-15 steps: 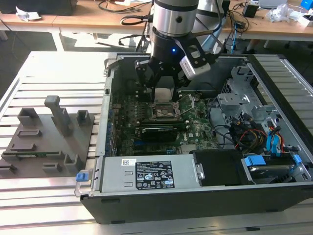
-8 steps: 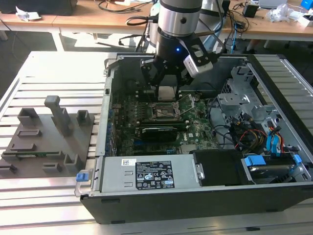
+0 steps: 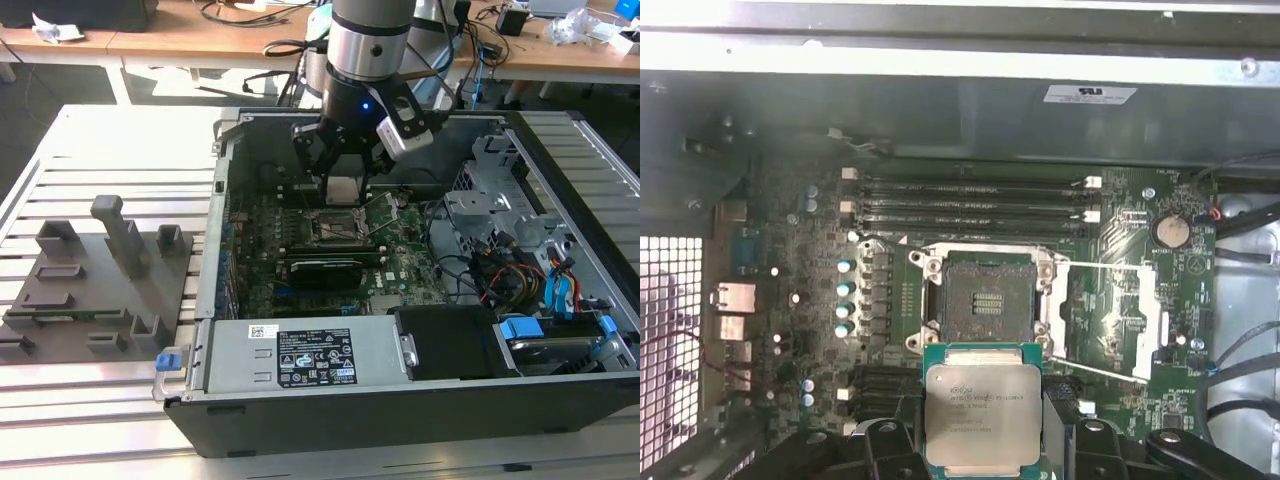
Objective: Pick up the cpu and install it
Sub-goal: 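Pick up the cpu and move it towards the insertion slot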
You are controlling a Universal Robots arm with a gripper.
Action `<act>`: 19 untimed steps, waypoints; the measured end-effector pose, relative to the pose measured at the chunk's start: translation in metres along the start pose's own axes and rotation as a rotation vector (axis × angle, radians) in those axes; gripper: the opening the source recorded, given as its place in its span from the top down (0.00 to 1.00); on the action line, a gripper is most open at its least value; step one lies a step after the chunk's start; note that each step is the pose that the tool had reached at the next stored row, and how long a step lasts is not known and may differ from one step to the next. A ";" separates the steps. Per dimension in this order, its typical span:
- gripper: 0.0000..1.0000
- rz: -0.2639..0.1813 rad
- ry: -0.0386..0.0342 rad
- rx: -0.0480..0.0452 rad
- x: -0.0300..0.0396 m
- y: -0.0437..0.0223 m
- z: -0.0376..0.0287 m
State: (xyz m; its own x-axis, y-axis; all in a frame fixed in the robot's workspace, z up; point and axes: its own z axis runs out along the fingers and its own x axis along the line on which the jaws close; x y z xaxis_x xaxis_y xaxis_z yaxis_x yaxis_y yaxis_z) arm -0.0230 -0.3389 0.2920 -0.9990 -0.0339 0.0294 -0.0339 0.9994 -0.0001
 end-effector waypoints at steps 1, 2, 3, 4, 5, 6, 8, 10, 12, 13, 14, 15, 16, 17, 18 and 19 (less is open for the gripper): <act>0.45 0.000 0.0002 -0.0002 -0.0021 0.0040 0.0023; 0.45 0.000 0.0010 -0.0001 -0.0050 0.0080 0.0052; 0.45 0.000 0.0013 0.0001 -0.0058 0.0091 0.0064; 0.45 0.000 0.0015 0.0002 -0.0067 0.0101 0.0079; 0.45 0.000 0.0020 0.0011 -0.0089 0.0122 0.0110; 0.45 0.000 0.0023 0.0023 -0.0101 0.0135 0.0131; 0.45 0.000 0.0025 0.0052 -0.0110 0.0147 0.0151; 0.45 0.000 0.0027 0.0142 -0.0124 0.0162 0.0171; 0.45 0.000 0.0028 0.0194 -0.0139 0.0172 0.0191; 0.45 0.001 0.0029 0.0201 -0.0143 0.0174 0.0198; 0.45 0.001 0.0030 0.0205 -0.0149 0.0176 0.0211; 0.45 0.001 0.0030 0.0207 -0.0153 0.0177 0.0221; 0.45 0.001 0.0030 0.0209 -0.0158 0.0179 0.0235; 0.45 0.001 0.0031 0.0215 -0.0164 0.0181 0.0244; 0.45 0.001 0.0032 0.0217 -0.0164 0.0180 0.0244; 0.45 0.001 0.0031 0.0216 -0.0165 0.0180 0.0245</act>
State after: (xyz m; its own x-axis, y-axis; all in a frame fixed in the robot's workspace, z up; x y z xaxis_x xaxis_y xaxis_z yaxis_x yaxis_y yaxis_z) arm -0.0079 -0.3204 0.2670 -0.9989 -0.0331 0.0325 -0.0338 0.9992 -0.0218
